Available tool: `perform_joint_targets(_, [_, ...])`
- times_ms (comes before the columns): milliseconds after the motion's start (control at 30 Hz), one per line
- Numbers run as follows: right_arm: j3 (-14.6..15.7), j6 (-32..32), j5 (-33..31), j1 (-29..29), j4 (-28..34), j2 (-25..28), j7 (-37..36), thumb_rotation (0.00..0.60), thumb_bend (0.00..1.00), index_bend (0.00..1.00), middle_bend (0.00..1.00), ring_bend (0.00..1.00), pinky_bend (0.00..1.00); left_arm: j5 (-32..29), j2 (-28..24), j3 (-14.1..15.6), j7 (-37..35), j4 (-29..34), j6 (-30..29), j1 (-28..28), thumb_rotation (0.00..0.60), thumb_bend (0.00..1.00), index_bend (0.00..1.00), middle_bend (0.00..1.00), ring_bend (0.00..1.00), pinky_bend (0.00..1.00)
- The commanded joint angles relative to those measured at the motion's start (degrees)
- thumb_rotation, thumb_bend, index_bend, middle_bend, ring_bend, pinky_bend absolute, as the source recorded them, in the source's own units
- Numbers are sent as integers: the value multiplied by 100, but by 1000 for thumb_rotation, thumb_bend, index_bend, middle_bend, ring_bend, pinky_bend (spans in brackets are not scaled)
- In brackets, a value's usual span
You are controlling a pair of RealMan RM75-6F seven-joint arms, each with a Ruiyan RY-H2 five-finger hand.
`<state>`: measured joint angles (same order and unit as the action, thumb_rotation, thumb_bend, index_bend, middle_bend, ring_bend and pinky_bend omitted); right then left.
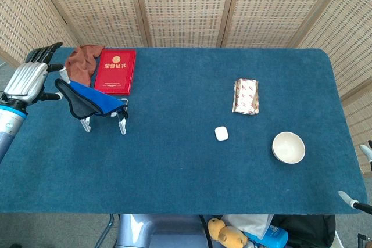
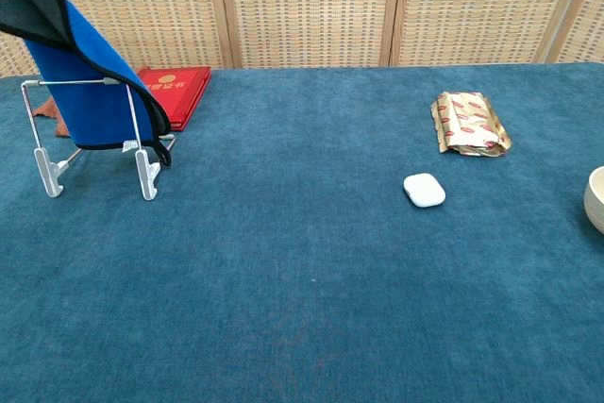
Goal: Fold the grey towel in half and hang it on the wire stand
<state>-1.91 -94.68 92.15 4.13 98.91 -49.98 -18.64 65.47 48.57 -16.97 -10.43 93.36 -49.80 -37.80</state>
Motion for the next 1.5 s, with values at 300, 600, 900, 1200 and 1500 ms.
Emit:
perform_joint_targets(300, [70, -188, 187, 77, -37, -3, -40, 600, 0, 0, 0, 0, 0, 709, -10, 317, -792, -369, -442, 517, 600, 846, 869, 0, 0, 0])
perform_joint_targets(600, [136, -363, 394, 135, -45, -19, 14, 600, 0, 0, 0, 0, 0, 1487, 135, 682, -1429, -782, -538, 685, 600, 845, 860, 0, 0, 0])
perform_joint_targets(900, [197, -496, 543, 181, -84, -18, -20, 600, 0, 0, 0, 0, 0, 1747, 471, 982, -818, -1010, -705, 784, 600, 845, 848, 0, 0, 0])
perform_joint_targets(1200, [220, -553, 587, 191, -123, -14, -72, 600, 0, 0, 0, 0, 0, 1786, 977, 1233, 5, -1160, -742, 846, 600, 846, 846, 0, 0, 0])
perform_joint_targets(1500, [235, -537, 583, 176, -129, -5, -106, 600, 0, 0, 0, 0, 0, 1701, 1499, 1373, 1203, -1463, -828, 894, 600, 741, 614, 0, 0, 0])
